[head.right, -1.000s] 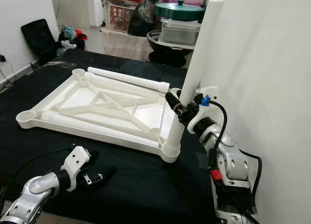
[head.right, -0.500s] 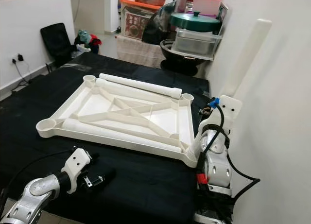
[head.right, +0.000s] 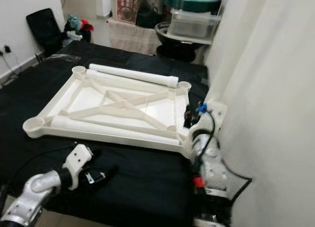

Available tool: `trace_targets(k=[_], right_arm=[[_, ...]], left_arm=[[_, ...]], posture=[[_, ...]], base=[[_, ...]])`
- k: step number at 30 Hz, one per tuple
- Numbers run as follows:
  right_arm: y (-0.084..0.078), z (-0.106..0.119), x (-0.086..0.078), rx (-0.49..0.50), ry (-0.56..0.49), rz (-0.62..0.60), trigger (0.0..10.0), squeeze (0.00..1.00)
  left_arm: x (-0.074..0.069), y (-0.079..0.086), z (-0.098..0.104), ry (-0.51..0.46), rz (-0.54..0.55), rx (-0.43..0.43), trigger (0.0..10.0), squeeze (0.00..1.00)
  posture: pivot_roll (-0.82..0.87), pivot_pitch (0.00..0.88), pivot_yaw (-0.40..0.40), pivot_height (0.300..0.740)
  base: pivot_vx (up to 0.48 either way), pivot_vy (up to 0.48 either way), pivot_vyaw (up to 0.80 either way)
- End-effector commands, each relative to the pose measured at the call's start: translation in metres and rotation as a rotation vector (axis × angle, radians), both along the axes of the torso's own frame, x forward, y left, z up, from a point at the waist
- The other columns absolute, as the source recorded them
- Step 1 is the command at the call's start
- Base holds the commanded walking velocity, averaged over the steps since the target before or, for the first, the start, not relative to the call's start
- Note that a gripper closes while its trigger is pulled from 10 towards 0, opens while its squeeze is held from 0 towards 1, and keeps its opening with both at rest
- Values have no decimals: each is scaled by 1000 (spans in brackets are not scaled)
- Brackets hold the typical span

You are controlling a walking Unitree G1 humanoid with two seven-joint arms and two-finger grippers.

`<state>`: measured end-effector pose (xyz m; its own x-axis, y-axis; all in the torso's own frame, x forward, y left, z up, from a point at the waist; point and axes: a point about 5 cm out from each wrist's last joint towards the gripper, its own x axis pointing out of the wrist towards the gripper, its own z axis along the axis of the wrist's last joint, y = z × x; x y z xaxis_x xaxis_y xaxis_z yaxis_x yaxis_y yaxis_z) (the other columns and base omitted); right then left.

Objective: Building children table

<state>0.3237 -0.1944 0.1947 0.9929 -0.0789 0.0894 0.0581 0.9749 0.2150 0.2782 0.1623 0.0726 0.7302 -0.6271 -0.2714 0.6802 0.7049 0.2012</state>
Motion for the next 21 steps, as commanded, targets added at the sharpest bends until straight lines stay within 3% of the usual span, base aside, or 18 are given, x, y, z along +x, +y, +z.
trace_targets(k=[1, 9, 10, 11, 13, 17, 18, 21], right_arm=[[3, 11, 1, 24, -63, 113, 10000, 0], [-3, 27, -2, -30, -118, 403, 10000, 0], [3, 31, -7, -44, -132, 511, 10000, 0], [3, 31, -7, -44, -132, 511, 10000, 0], [13, 33, -15, -72, -144, 649, 10000, 0], [19, 30, -18, -92, -140, 725, 10000, 0], [20, 29, -19, -92, -140, 739, 5922, 0], [20, 28, -19, -97, -138, 750, 5922, 0]], left_arm=[[-5, -1, -10, 44, -7, 21, 10000, 0], [-4, 0, -8, 38, -4, 23, 10000, 0], [-4, 1, -8, 38, -4, 22, 10000, 0], [-4, 1, -8, 38, -4, 22, 10000, 0], [-4, 2, -8, 38, -3, 23, 10000, 0], [-4, 2, -7, 36, -4, 23, 10000, 0], [-4, 2, -7, 36, -4, 23, 10000, 0], [-3, 1, -7, 35, -4, 23, 10000, 0]], posture=[[58, 0, -112, 740], [67, 0, -116, 740], [71, 0, -118, 740], [71, 0, -118, 740], [71, 0, -117, 740], [75, 0, -119, 740], [76, 0, -120, 740], [76, 0, -118, 740]], base=[[0, 0, 0], [0, 0, 0], [0, 0, 0], [0, 0, 0], [0, 0, 0], [0, 0, 0], [0, 0, 0], [0, 0, 0]])
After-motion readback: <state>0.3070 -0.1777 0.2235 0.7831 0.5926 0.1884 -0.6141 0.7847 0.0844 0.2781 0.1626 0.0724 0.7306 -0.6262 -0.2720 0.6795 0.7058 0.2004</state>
